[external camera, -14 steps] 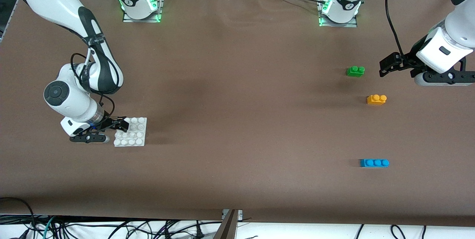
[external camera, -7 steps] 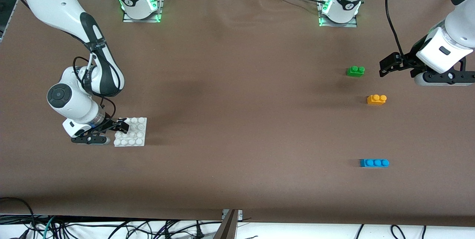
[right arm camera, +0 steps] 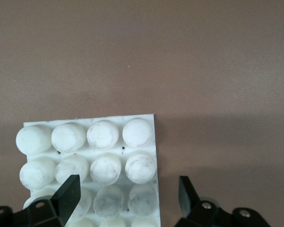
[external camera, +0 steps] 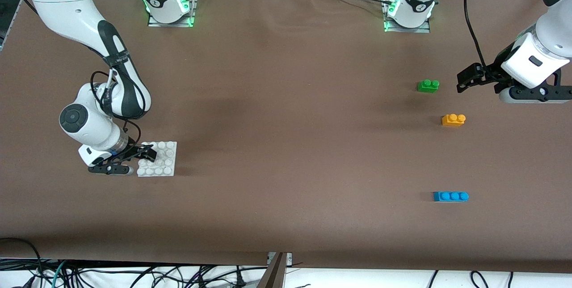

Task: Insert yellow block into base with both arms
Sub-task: 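Slide the white base plate with the right gripper toward the table middle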

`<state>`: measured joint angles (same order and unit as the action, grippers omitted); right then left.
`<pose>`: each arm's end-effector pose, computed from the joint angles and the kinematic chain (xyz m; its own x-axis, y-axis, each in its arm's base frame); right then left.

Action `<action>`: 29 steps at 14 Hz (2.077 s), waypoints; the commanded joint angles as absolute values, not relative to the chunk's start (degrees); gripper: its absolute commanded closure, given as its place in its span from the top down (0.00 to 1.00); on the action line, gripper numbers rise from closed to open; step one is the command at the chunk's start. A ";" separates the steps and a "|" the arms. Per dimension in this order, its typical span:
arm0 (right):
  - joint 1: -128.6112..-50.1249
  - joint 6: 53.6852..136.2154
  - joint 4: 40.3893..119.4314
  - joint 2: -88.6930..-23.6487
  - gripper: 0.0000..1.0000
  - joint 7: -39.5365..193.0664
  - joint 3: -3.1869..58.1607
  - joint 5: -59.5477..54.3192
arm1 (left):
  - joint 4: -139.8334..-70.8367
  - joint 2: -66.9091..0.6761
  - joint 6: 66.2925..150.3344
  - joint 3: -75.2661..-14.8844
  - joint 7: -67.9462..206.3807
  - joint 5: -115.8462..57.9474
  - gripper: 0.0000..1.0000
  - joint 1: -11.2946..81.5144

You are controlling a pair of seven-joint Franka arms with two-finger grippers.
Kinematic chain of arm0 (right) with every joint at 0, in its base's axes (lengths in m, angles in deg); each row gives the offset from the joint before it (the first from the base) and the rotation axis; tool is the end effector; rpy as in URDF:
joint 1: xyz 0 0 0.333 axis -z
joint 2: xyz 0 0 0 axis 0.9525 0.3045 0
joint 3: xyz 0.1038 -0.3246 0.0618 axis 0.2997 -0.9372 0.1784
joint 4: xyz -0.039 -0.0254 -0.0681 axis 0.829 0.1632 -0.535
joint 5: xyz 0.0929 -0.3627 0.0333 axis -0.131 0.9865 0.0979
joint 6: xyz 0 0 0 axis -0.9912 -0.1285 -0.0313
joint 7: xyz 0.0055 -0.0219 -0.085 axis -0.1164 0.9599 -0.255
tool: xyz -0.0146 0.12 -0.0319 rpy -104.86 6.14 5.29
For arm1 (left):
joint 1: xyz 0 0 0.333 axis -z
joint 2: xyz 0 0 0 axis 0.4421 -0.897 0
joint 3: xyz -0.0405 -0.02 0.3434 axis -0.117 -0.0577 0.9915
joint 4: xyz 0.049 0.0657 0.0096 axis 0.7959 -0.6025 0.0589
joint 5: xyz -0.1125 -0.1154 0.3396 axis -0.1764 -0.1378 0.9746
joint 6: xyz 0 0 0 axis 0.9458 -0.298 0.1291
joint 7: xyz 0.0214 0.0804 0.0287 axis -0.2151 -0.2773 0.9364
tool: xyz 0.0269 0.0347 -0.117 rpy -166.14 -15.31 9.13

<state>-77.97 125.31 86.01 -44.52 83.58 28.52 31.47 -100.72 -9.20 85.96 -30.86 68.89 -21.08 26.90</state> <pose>0.6654 0.0193 0.2255 0.9944 -0.0315 0.1013 -0.0326 -0.9994 0.0093 0.5481 -0.0466 0.5884 0.9989 0.0266 -0.0384 0.0273 -0.9995 0.0176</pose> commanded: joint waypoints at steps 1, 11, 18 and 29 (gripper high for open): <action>-77.81 127.50 84.60 -42.72 0.92 82.50 29.07 29.93 | -99.23 -9.69 84.93 -30.70 69.09 -22.59 1.00 27.03; -77.54 128.04 84.60 -41.40 0.69 82.50 29.16 29.84 | -99.23 -9.69 84.93 -30.70 69.09 -22.59 1.00 27.03; -77.63 128.04 84.51 -41.40 0.64 82.50 29.86 27.55 | -99.23 -9.69 84.93 -30.70 69.09 -22.59 1.00 27.03; -86.75 131.64 84.43 -40.26 0.64 91.97 30.30 27.73 | -99.23 -9.69 84.93 -30.70 69.18 -22.59 1.00 27.03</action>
<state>-83.75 130.30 85.47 -42.32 88.27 30.34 28.51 -100.72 -9.20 85.96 -30.88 68.89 -21.08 26.90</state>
